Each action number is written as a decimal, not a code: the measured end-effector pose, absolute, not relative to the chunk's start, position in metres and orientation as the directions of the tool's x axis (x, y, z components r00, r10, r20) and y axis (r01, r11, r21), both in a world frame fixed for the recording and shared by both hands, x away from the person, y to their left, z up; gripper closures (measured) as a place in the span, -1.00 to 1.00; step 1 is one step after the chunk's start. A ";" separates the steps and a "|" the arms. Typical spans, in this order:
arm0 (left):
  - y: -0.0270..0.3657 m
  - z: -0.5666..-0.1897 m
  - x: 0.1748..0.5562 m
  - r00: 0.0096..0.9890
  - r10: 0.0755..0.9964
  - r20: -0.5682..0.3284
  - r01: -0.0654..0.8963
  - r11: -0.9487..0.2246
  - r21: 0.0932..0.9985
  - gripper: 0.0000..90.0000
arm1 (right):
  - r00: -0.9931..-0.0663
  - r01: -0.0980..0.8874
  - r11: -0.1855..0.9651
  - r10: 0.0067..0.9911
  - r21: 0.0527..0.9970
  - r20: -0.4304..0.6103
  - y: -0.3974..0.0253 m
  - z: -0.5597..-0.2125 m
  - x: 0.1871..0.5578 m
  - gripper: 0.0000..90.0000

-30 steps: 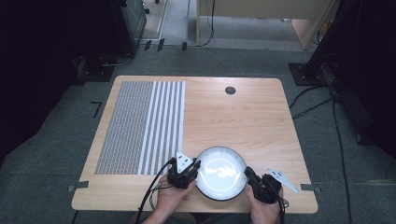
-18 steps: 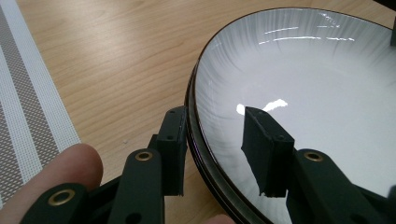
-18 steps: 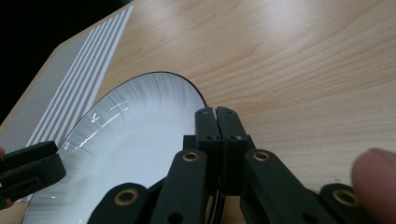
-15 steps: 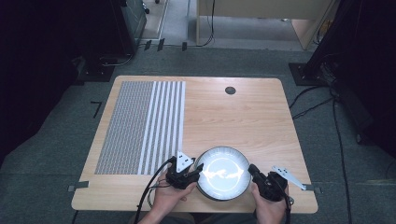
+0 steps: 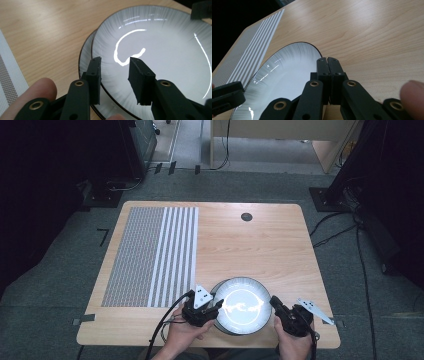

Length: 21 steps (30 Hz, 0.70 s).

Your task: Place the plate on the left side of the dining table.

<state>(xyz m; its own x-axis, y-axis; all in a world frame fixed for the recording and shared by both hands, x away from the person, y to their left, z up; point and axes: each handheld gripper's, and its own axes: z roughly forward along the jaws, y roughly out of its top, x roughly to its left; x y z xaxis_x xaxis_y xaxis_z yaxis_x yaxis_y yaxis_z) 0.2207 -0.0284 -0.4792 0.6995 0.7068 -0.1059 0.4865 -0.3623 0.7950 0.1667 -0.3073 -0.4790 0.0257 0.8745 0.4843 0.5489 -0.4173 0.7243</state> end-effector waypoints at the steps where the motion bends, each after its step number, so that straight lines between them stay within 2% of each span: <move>1: -0.029 -0.479 0.221 0.699 0.707 -0.111 0.490 -0.360 0.794 0.51 | 0.023 0.548 -0.415 0.876 0.727 0.482 -0.307 -0.479 0.166 1.00; 6: -0.032 -0.483 0.223 0.710 0.691 -0.136 0.508 -0.368 0.779 0.63 | 0.016 0.539 -0.417 0.874 0.732 0.486 -0.308 -0.481 0.166 0.99; 12: -0.036 -0.485 0.220 0.690 0.717 -0.098 0.492 -0.366 0.790 0.56 | 0.003 0.553 -0.400 0.878 0.731 0.478 -0.305 -0.483 0.164 0.99; 16: -0.028 -0.480 0.225 0.649 0.753 -0.107 0.495 -0.311 0.811 0.50 | 0.007 0.552 -0.402 0.878 0.731 0.478 -0.304 -0.483 0.163 1.00; 21: -0.026 -0.486 0.231 0.656 0.745 -0.119 0.521 -0.333 0.786 0.46 | 0.010 0.545 -0.395 0.885 0.740 0.465 -0.302 -0.483 0.163 1.00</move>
